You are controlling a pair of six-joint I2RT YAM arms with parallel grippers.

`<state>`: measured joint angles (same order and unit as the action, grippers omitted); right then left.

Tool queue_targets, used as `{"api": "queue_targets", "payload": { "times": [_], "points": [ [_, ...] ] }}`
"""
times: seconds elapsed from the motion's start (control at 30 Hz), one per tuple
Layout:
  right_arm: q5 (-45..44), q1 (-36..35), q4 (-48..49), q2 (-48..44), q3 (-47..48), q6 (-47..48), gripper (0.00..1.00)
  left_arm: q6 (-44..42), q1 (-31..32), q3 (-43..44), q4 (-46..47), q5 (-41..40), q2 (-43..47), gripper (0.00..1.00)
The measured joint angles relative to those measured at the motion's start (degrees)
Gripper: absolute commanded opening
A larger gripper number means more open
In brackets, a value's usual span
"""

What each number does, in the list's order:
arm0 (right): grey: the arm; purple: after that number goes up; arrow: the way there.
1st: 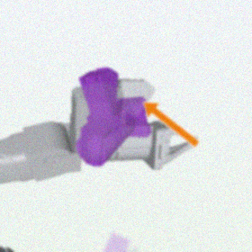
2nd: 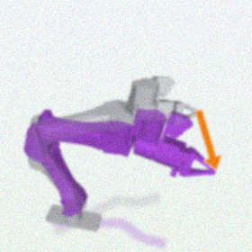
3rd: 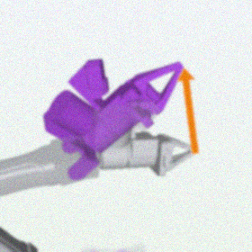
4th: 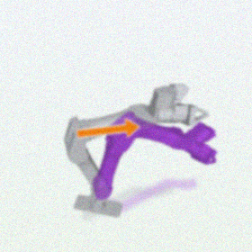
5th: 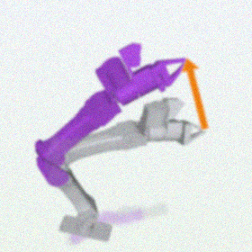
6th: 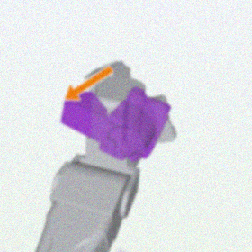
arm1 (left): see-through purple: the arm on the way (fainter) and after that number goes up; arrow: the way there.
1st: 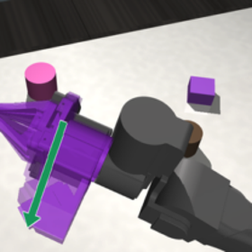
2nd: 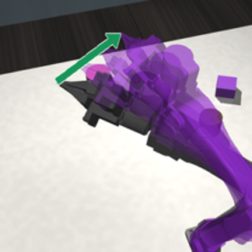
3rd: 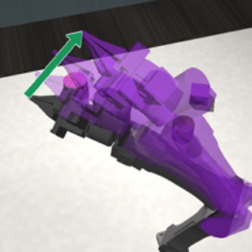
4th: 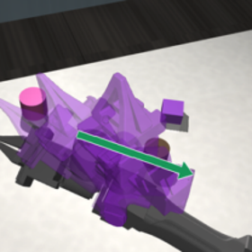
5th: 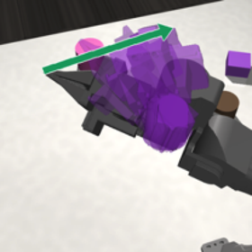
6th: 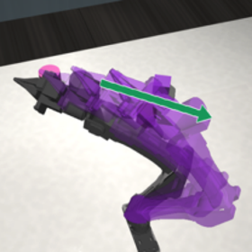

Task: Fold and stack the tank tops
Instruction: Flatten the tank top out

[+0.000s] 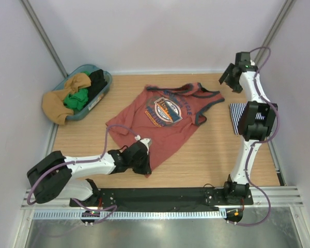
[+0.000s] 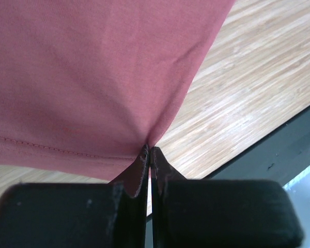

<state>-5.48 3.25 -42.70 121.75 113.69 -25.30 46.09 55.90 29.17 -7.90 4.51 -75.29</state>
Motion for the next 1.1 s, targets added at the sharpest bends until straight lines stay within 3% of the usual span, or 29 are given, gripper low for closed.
{"api": "queue_targets", "payload": {
  "times": [0.13,0.23,0.33,0.53,0.9,1.1],
  "points": [
    [0.3,3.0,0.3,2.8,-1.2,-1.9,0.78,0.5,1.6,0.0,0.7,0.2,-0.3,0.00],
    [2.9,-0.1,3.0,0.2,-7.3,-1.5,0.70,1.2,2.8,0.0,0.8,0.3,-0.4,0.00],
    [7.0,-4.6,3.9,-2.7,-11.1,0.1,0.70,1.8,3.8,-0.2,0.9,0.8,-0.5,0.00],
    [12.0,-10.9,4.7,-2.2,-7.7,2.6,0.75,3.3,5.2,-0.7,1.6,1.4,-0.4,0.00],
    [8.0,-11.0,5.0,6.1,-3.3,0.7,0.76,4.8,6.2,-1.1,2.0,1.6,-0.3,0.00],
    [8.0,-10.9,5.9,9.5,-3.1,-1.0,0.63,5.2,7.9,-1.2,2.1,1.5,-0.3,0.00]
  ]
}}
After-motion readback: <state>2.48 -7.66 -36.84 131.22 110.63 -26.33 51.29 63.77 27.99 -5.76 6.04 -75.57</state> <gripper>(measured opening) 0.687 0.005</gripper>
